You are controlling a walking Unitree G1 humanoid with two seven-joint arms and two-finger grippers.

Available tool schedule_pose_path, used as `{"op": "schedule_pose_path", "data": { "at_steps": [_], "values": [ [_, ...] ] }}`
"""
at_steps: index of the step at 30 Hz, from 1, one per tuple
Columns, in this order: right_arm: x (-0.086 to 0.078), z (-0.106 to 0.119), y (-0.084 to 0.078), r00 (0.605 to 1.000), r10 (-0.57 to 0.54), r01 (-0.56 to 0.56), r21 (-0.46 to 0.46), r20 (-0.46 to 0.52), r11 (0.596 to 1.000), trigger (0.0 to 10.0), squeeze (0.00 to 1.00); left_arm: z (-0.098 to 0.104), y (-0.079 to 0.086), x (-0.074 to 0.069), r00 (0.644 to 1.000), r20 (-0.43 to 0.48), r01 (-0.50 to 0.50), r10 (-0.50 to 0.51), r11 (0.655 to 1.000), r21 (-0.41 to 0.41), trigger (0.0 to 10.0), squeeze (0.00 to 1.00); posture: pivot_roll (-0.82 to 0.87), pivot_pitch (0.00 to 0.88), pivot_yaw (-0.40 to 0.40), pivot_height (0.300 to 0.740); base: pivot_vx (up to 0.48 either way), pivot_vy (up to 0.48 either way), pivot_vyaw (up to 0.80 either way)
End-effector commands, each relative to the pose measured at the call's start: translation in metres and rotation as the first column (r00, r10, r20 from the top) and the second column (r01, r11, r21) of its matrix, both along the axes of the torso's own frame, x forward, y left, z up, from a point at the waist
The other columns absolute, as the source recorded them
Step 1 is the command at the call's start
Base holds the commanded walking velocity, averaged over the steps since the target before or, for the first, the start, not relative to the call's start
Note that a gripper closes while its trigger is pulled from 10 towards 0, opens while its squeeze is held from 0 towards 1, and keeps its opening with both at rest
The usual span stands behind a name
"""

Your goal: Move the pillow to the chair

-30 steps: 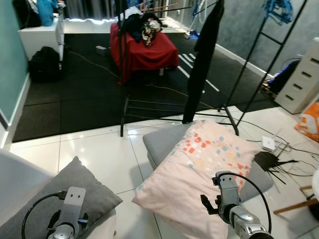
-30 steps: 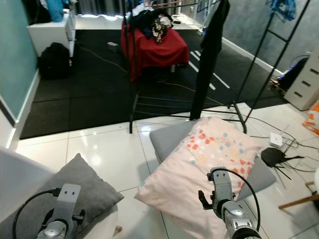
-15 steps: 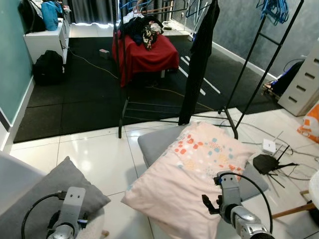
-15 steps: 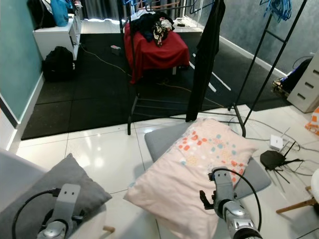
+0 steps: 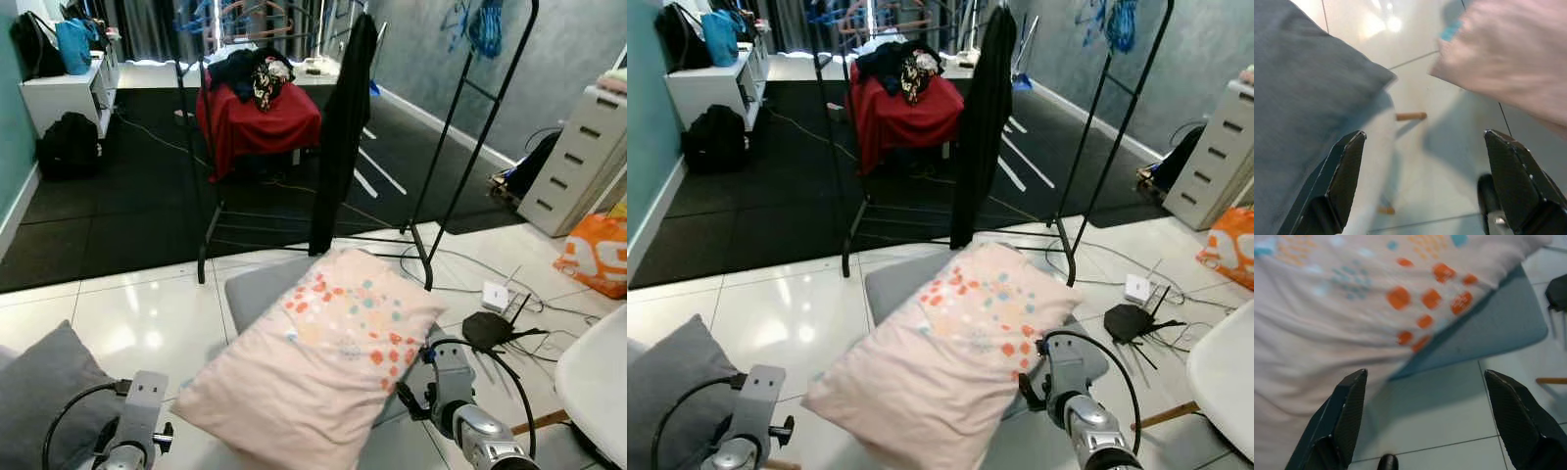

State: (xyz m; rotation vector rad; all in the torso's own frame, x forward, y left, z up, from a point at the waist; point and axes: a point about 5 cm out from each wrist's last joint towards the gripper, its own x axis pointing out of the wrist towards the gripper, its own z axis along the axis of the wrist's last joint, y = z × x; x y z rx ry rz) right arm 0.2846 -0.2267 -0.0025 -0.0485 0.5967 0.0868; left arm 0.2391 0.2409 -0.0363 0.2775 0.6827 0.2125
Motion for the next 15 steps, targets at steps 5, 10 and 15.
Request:
{"op": "schedule_pose_path", "data": {
  "at_steps": [5,10,15],
  "values": [
    [0.0007,0.0028,-0.0039,0.999,-0.034,0.033,0.066,0.021,0.997,10.0,0.00,0.0009,-0.0002,0.0017,1.000,0.004,-0.016,0.016,1.000,-0.008,10.0,0.00,-0.10,0.079,-0.065,0.740,0.000,0.000,0.00],
    [0.0031,0.0056,0.0012,0.999,0.023,-0.026,0.073,0.048,0.997,10.0,0.00,0.0014,0.0011,0.0019,1.000,0.005,-0.021,0.021,1.000,-0.005,10.0,0.00,-0.10,0.080,-0.064,0.740,0.000,0.000,0.48],
    [0.0034,0.0058,0.0018,0.998,0.027,-0.030,0.076,0.049,0.997,10.0,0.00,0.0018,0.0014,0.0022,1.000,0.008,-0.025,0.025,1.000,-0.006,10.0,0.00,-0.10,0.080,-0.063,0.740,0.000,0.000,0.80]
  ]
}}
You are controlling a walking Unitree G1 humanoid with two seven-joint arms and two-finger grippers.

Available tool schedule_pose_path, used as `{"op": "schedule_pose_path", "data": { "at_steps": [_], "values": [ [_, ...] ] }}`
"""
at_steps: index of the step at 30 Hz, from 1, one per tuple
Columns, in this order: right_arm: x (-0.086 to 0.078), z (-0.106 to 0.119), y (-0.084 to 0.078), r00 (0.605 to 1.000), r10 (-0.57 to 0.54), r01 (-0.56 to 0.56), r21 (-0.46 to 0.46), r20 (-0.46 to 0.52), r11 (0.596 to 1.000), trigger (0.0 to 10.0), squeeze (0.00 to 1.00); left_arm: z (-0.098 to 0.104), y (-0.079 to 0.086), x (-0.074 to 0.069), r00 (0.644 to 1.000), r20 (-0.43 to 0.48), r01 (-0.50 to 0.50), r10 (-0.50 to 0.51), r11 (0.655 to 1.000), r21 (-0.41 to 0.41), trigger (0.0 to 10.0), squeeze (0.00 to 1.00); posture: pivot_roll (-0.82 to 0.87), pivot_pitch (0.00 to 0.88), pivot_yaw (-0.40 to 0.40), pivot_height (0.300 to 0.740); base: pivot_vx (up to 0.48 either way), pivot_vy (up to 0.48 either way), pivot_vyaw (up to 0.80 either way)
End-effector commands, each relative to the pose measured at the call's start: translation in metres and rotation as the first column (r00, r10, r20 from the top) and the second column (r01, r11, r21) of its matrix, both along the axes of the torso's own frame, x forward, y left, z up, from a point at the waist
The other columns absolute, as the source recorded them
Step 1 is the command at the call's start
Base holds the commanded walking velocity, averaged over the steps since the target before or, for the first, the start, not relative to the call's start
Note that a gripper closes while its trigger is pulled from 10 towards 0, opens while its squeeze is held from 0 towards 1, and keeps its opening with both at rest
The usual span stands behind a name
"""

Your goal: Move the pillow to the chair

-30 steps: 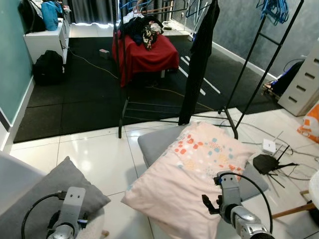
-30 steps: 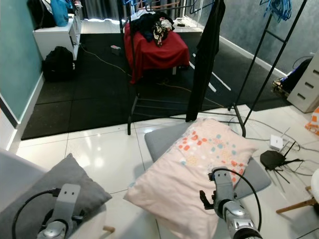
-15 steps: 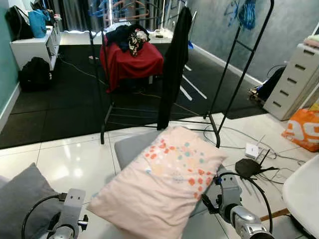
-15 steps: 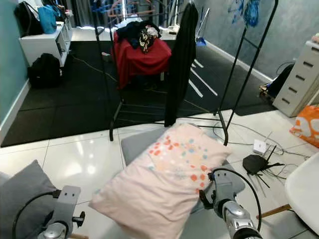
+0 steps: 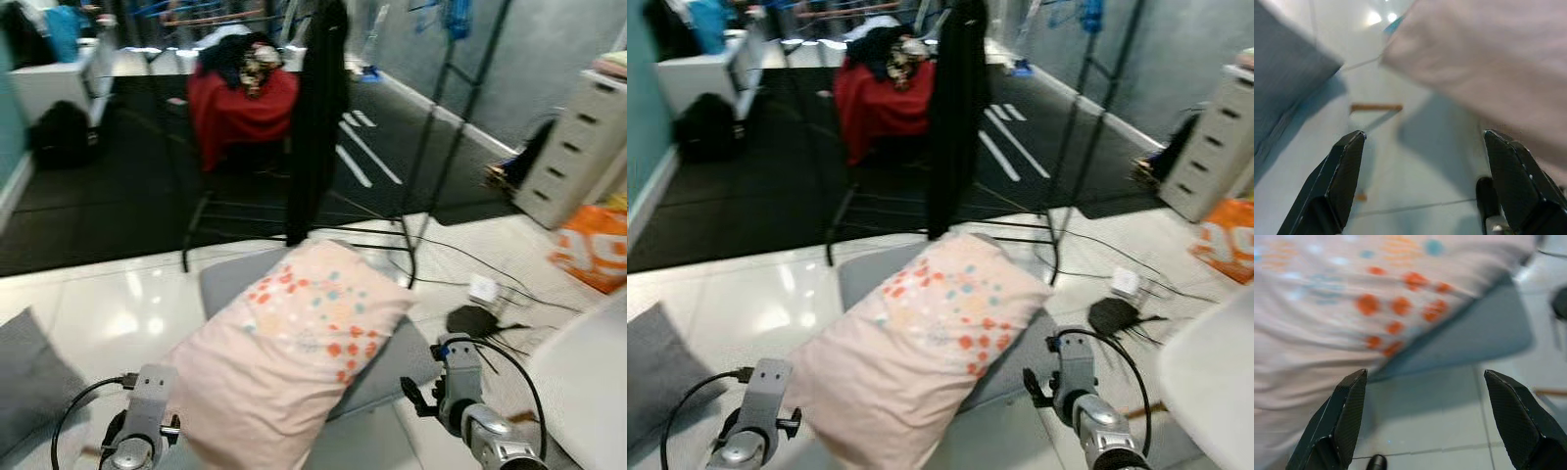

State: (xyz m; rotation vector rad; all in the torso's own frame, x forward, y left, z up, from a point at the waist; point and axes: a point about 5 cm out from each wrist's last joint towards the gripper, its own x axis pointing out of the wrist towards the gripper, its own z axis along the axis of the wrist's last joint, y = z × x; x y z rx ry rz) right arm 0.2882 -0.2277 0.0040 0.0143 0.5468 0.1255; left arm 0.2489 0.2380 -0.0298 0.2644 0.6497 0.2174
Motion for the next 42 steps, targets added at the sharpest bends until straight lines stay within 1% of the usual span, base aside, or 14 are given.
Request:
{"op": "schedule_pose_path", "data": {
  "at_steps": [1,12,15,18,20,24,28,41,42],
  "values": [
    [-0.0001,-0.0006,0.0028,1.000,0.009,-0.009,0.007,0.003,1.000,10.0,0.00,-0.0046,0.0043,-0.0075,0.999,-0.025,-0.022,0.022,1.000,0.002,10.0,0.00,-0.10,0.079,-0.063,0.740,0.000,0.000,0.80],
    [-0.0001,-0.0006,0.0031,1.000,0.010,-0.010,0.016,0.002,1.000,10.0,0.00,-0.0039,0.0043,-0.0065,1.000,-0.021,-0.022,0.022,1.000,0.000,10.0,0.00,-0.10,0.079,-0.064,0.740,0.000,0.000,0.80],
    [-0.0010,-0.0016,0.0010,1.000,-0.019,0.019,0.015,-0.004,1.000,10.0,0.00,-0.0041,0.0036,-0.0065,1.000,-0.025,-0.015,0.015,1.000,0.008,10.0,0.00,-0.10,0.079,-0.066,0.740,0.000,0.000,0.80],
    [-0.0020,-0.0030,-0.0012,0.999,-0.049,0.049,0.012,-0.017,0.999,10.0,0.00,-0.0044,0.0026,-0.0064,1.000,-0.028,-0.007,0.007,1.000,0.002,10.0,0.00,-0.10,0.079,-0.066,0.740,0.000,0.000,0.00],
    [-0.0037,-0.0051,-0.0044,0.996,-0.073,0.072,-0.008,-0.043,0.997,10.0,0.00,-0.0053,0.0007,-0.0066,0.999,-0.037,0.007,-0.007,1.000,-0.002,10.0,0.00,-0.10,0.084,-0.067,0.740,0.000,-0.437,0.00],
    [-0.0036,-0.0044,-0.0059,0.996,-0.081,0.081,-0.002,-0.039,0.997,10.0,0.00,-0.0055,0.0002,-0.0065,0.999,-0.037,0.003,-0.004,1.000,-0.006,10.0,0.00,-0.10,0.088,-0.064,0.740,0.000,-0.480,0.00],
    [-0.0035,-0.0043,-0.0065,0.996,-0.086,0.085,-0.007,-0.040,0.996,10.0,0.00,-0.0044,0.0026,-0.0064,0.999,-0.024,-0.024,0.024,1.000,-0.010,10.0,0.00,-0.10,0.092,-0.065,0.740,0.000,0.000,0.00],
    [-0.0019,-0.0038,-0.0048,0.995,-0.089,0.089,0.009,-0.046,0.996,10.0,0.00,-0.0027,0.0036,-0.0044,0.999,-0.020,-0.025,0.025,1.000,-0.001,10.0,0.00,-0.10,0.088,-0.062,0.740,0.000,0.000,0.00],
    [-0.0023,-0.0046,-0.0044,0.995,-0.085,0.086,0.010,-0.058,0.996,10.0,0.00,-0.0026,0.0035,-0.0043,1.000,-0.020,-0.024,0.024,1.000,0.000,10.0,0.00,-0.10,0.087,-0.062,0.740,0.000,0.000,0.00]
  ]
}}
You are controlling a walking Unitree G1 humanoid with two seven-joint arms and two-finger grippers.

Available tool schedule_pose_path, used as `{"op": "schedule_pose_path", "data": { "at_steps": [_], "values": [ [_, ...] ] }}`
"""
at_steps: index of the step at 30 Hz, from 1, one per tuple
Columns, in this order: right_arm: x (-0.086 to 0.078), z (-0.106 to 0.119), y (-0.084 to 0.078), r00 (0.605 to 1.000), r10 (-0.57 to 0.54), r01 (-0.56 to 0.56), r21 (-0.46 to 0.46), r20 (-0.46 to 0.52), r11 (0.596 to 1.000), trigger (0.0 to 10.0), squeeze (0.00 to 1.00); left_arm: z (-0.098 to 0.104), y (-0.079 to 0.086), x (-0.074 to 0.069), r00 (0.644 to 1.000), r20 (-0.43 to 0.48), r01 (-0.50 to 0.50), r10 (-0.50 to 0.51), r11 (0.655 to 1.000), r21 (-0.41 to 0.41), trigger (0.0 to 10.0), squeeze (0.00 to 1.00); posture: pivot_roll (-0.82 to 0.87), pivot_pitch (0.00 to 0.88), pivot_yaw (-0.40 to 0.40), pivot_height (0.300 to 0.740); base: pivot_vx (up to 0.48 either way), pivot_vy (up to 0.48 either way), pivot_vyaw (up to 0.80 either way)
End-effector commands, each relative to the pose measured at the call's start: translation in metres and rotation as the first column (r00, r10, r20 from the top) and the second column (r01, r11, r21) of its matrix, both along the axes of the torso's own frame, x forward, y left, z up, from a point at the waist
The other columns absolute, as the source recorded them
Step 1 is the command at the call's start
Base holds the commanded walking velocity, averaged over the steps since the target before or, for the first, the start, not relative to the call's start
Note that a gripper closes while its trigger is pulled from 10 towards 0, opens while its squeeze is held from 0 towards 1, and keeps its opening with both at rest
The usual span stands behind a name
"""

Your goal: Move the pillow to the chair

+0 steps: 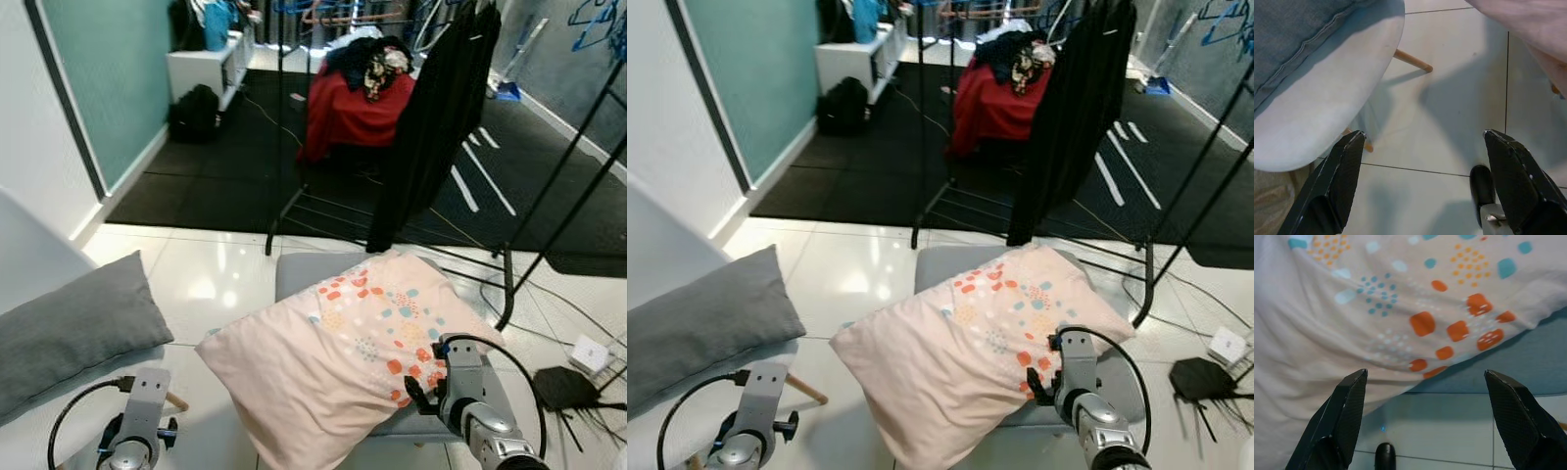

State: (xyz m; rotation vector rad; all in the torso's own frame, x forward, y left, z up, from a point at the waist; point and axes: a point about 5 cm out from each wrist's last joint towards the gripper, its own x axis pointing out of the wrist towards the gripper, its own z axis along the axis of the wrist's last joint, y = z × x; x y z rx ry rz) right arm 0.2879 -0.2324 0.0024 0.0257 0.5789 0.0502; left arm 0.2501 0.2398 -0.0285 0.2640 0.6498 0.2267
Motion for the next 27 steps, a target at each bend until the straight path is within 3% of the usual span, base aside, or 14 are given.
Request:
{"op": "schedule_pose_path", "data": {
  "at_steps": [1,10,18,27],
  "values": [
    [-0.002,-0.003,0.000,1.000,-0.012,0.012,0.024,-0.024,1.000,10.0,0.00,-0.004,0.002,-0.005,1.000,-0.021,-0.015,0.015,1.000,-0.003,10.0,0.00,-0.10,0.087,-0.062,0.740,0.000,0.000,0.00],
    [-0.003,-0.004,-0.001,0.999,-0.018,0.019,0.017,-0.047,1.000,10.0,0.00,-0.004,0.001,-0.006,1.000,-0.021,-0.011,0.011,1.000,0.001,10.0,0.00,-0.10,0.081,-0.062,0.725,0.000,0.000,0.00],
    [-0.002,0.000,-0.012,0.991,-0.130,0.133,0.117,-0.033,0.984,10.0,0.00,-0.005,0.002,-0.008,1.000,-0.015,-0.020,0.020,1.000,0.006,10.0,0.00,-0.10,0.066,-0.056,0.690,0.000,0.000,0.00],
    [0.006,0.005,-0.005,0.994,-0.112,0.112,0.132,-0.012,0.985,10.0,0.00,-0.004,0.004,-0.008,0.999,-0.002,-0.037,0.037,0.999,0.005,10.0,0.00,-0.10,0.068,-0.057,0.665,0.000,0.000,0.00]
  ]
}}
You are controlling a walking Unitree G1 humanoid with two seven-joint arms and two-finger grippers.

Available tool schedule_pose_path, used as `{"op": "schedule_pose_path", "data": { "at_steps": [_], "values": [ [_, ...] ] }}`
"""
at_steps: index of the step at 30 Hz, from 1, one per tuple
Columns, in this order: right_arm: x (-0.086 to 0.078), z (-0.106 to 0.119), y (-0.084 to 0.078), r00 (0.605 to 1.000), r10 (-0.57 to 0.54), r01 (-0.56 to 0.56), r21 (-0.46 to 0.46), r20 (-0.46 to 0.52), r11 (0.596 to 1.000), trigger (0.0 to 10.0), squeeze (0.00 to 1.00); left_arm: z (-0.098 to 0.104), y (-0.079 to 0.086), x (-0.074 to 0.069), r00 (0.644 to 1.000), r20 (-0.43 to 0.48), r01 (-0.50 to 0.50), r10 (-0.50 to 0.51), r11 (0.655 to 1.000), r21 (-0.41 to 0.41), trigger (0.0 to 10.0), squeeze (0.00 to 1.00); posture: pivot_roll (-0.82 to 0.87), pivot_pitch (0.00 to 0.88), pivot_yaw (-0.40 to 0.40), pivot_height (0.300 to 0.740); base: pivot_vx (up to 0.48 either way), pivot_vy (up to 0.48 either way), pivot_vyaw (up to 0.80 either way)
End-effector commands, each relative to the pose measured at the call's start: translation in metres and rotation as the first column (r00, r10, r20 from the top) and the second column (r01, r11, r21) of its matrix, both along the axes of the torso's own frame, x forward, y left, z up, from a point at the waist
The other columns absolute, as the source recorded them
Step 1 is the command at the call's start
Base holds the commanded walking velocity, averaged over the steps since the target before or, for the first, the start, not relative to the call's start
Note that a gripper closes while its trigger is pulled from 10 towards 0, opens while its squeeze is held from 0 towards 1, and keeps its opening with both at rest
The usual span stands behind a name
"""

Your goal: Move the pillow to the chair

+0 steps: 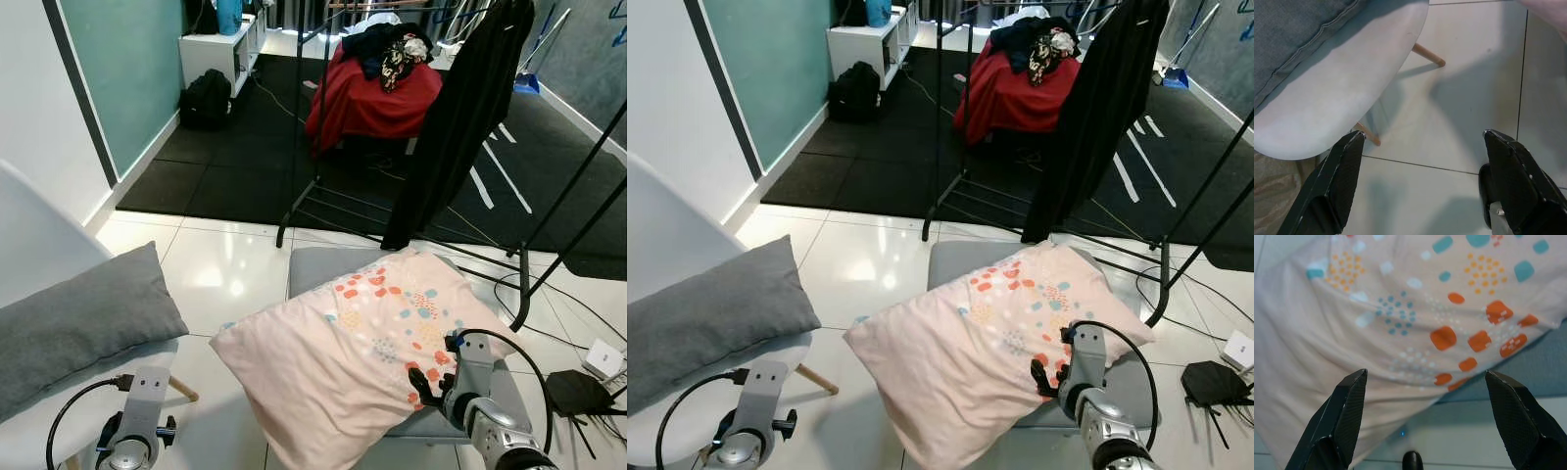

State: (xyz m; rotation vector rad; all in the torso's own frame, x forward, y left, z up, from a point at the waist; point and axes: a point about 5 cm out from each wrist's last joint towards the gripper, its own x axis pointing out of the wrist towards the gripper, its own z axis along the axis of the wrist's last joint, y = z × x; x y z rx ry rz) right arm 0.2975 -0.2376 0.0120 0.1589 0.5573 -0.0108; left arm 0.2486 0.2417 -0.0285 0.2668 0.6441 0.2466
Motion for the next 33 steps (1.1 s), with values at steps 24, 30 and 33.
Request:
{"op": "schedule_pose_path", "data": {
  "at_steps": [24,30,33],
  "values": [
    [0.019,0.024,-0.016,0.952,-0.300,0.273,0.276,0.061,0.922,10.0,0.00,0.003,0.006,-0.001,0.998,0.039,-0.041,0.042,0.999,-0.005,10.0,0.00,-0.09,0.091,-0.051,0.580,0.000,0.000,0.00],
    [0.021,0.028,-0.020,0.932,-0.356,0.316,0.331,0.066,0.889,10.0,0.00,0.003,0.007,-0.001,0.998,0.043,-0.042,0.042,0.999,-0.002,10.0,0.00,-0.08,0.101,-0.040,0.560,0.000,0.000,0.00],
    [0.024,0.034,-0.023,0.910,-0.407,0.334,0.440,0.081,0.834,10.0,0.00,0.004,0.009,-0.002,0.998,0.052,-0.037,0.037,0.999,0.006,10.0,0.00,-0.07,0.113,-0.032,0.540,0.000,0.000,0.00]
  ]
}}
